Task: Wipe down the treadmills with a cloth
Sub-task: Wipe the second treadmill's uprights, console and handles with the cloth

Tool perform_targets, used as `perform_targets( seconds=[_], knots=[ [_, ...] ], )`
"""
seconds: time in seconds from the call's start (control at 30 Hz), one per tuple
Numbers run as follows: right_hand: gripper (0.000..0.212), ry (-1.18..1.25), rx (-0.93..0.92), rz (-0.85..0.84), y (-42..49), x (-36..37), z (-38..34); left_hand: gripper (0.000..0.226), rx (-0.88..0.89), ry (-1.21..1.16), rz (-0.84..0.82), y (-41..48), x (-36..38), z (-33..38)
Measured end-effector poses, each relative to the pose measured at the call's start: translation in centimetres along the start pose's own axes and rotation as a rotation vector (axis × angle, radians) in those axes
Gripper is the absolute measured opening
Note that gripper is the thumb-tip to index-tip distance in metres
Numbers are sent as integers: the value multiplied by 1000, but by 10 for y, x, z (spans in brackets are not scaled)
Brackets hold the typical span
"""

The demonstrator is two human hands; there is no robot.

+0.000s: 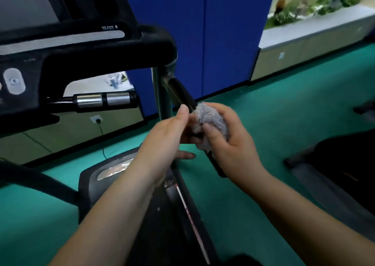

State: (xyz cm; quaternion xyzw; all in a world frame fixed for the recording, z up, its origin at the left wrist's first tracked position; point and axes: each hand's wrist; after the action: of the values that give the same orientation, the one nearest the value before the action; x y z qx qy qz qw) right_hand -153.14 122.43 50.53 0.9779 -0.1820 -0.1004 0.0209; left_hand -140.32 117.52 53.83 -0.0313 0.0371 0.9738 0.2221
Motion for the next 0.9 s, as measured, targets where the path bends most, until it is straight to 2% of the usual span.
perform_targets(
  seconds=[0.07,0.13,0.17,0.23,0.37,0.53,0.63,0.73,0.8,0.9],
  knots=[
    [30,86,-42,-34,17,-24,14,26,85,140,198,10,19,-13],
    [27,142,-54,-32,34,-50,32,18,174,336,375,14,38,-34],
    [25,156,-39,-29,42,-62,44,16,180,426,427,12,49,-44],
    [21,192,31,-48,51,-83,68,25,109,575,492,9,73,-62],
    [36,255,302,-125,57,-109,122,51,-86,711,475,11,120,-75],
    [34,476,421,-97,51,-112,163,47,-167,737,588,12,138,-70],
    [36,593,391,-210,26,-89,171,46,-178,756,601,10,140,-71],
    [42,486,198,-386,-2,-64,164,45,-183,817,604,10,139,-72],
    [45,490,146,-417,2,-49,156,43,-198,834,606,10,138,-72],
    [41,557,160,-439,36,-33,151,43,-202,858,603,11,137,-72]
  ],
)
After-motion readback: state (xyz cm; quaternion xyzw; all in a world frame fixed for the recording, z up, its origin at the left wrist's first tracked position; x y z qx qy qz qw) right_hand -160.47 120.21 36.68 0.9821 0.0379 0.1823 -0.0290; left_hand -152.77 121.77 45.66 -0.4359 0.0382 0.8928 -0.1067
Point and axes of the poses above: each hand's wrist, its own y-axis towards the middle knuckle, its own x-axis out of the palm, z = x × y, and after that the axes turned 15 degrees about x, right-handed
